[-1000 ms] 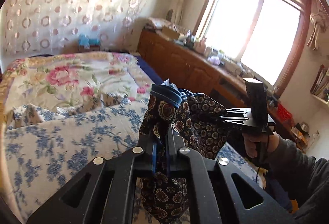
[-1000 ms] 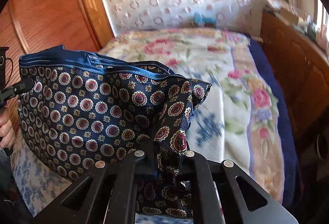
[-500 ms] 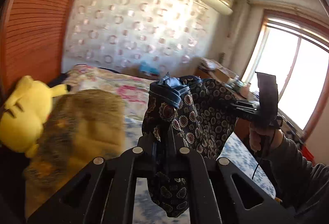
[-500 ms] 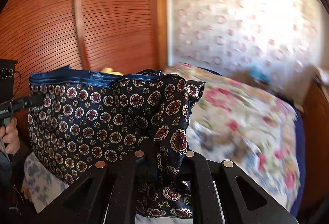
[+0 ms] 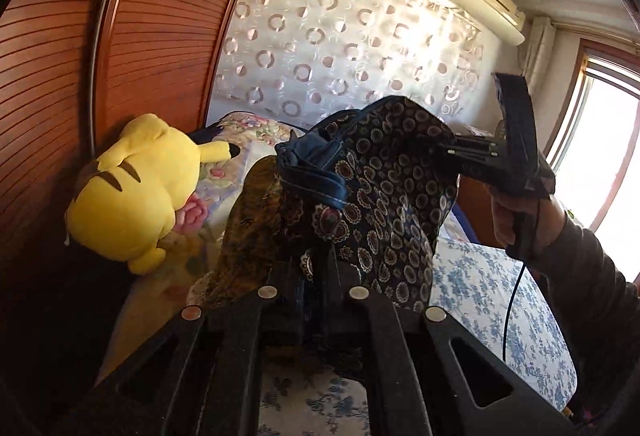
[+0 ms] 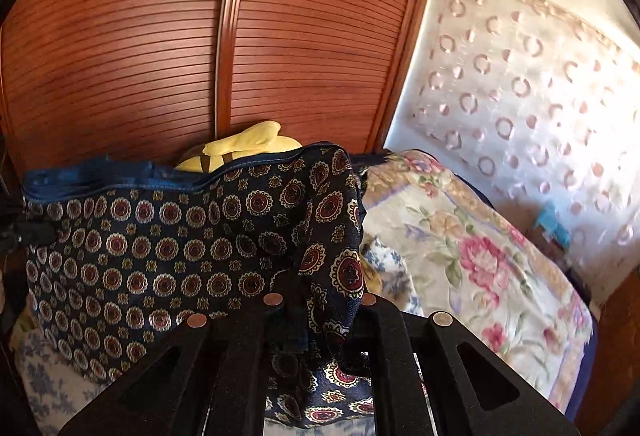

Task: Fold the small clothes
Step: 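Carry the folded shirt toward the yellow plush toy and lower it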

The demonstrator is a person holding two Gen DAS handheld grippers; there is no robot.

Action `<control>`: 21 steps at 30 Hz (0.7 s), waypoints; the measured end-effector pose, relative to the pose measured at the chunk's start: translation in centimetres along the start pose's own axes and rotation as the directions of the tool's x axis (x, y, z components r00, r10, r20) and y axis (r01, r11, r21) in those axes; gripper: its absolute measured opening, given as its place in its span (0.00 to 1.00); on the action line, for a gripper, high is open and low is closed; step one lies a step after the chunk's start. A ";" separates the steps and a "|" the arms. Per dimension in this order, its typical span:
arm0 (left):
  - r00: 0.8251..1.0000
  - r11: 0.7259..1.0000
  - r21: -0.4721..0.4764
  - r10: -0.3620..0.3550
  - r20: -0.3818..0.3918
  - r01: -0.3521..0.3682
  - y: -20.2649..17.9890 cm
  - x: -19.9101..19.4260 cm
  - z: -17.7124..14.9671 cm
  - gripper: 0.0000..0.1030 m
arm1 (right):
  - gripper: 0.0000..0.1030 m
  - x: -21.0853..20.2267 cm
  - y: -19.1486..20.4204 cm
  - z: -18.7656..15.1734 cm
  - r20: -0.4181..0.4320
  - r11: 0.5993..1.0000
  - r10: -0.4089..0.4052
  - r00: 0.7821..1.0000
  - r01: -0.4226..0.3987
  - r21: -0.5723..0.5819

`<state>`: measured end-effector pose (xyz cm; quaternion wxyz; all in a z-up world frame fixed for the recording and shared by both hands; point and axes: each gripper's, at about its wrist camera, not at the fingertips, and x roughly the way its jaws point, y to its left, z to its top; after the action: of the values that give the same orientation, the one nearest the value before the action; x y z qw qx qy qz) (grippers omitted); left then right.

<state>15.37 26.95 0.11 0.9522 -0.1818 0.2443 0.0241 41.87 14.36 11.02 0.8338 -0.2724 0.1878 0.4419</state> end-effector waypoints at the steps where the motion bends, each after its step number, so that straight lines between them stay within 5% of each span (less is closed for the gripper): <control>1: 1.000 1.000 -0.003 0.007 -0.006 -0.007 0.1 0.1 -0.2 0.07 | 0.06 0.2 0.3 0.1 -0.003 1.000 -0.001 1.000 0.001 -0.009; 21: 0.996 0.992 -0.081 0.094 -0.003 -0.094 1.1 -0.7 -3.4 0.07 | 0.05 6.8 3.6 4.5 -0.078 0.996 0.022 0.997 -0.029 -0.090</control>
<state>13.00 26.79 -2.70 0.9419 -0.2088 0.2509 0.0788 42.83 23.19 9.72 0.8070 -0.3246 0.2028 0.4497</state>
